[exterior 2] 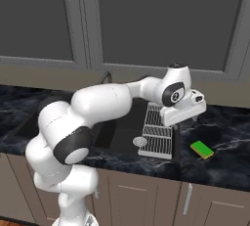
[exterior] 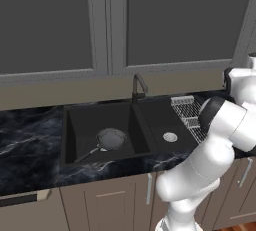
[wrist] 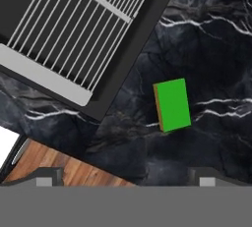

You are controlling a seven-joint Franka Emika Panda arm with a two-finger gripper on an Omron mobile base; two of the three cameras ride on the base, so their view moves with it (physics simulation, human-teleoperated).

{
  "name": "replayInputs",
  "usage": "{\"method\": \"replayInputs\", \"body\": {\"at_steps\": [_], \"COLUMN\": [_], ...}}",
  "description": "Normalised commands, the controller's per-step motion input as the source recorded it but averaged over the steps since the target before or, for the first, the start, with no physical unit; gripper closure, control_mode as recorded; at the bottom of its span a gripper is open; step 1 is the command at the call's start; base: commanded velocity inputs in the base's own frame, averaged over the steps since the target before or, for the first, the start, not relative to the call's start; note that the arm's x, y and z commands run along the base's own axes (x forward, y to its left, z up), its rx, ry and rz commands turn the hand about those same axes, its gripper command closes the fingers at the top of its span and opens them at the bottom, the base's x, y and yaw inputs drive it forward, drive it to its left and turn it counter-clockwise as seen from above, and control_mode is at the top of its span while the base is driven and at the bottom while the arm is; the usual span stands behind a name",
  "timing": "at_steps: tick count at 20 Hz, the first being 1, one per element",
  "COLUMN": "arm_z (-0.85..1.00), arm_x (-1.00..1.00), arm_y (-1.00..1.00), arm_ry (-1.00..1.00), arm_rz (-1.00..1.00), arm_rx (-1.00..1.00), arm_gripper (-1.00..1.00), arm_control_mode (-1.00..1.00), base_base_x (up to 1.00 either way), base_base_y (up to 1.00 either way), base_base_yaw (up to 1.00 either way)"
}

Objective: Pick the pan and sponge and place them into the sink. Then turn on the water.

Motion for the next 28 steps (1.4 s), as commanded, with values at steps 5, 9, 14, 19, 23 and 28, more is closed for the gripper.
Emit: {"method": "replayInputs", "body": {"at_steps": [5,9,14,19,23,28], "arm_z": [-0.16,-0.15,-0.25,-0.25,-0.22,-0.12], "arm_x": [0.13,0.11,0.04,0.09,0.21,0.22], "arm_y": [-0.06,-0.20,-0.22,-0.12,-0.11,-0.09], "arm_ry": [0.08,0.01,-0.02,-0.01,0.04,0.04], "arm_rz": [0.02,0.08,0.10,0.06,0.03,0.00], "arm_rx": [0.01,0.06,0.09,0.06,0.04,0.02], "arm_gripper": [-1.00,-1.00,-1.00,-1.00,-1.00,-1.00], "arm_control_mode": [-1.00,-1.00,-1.00,-1.00,-1.00,-1.00], "base_base_x": [0.00,0.00,0.00,0.00,0.00,0.00], "base_base_y": [0.00,0.00,0.00,0.00,0.00,0.00], "base_base_yaw": [0.00,0.00,0.00,0.00,0.00,0.00]}}
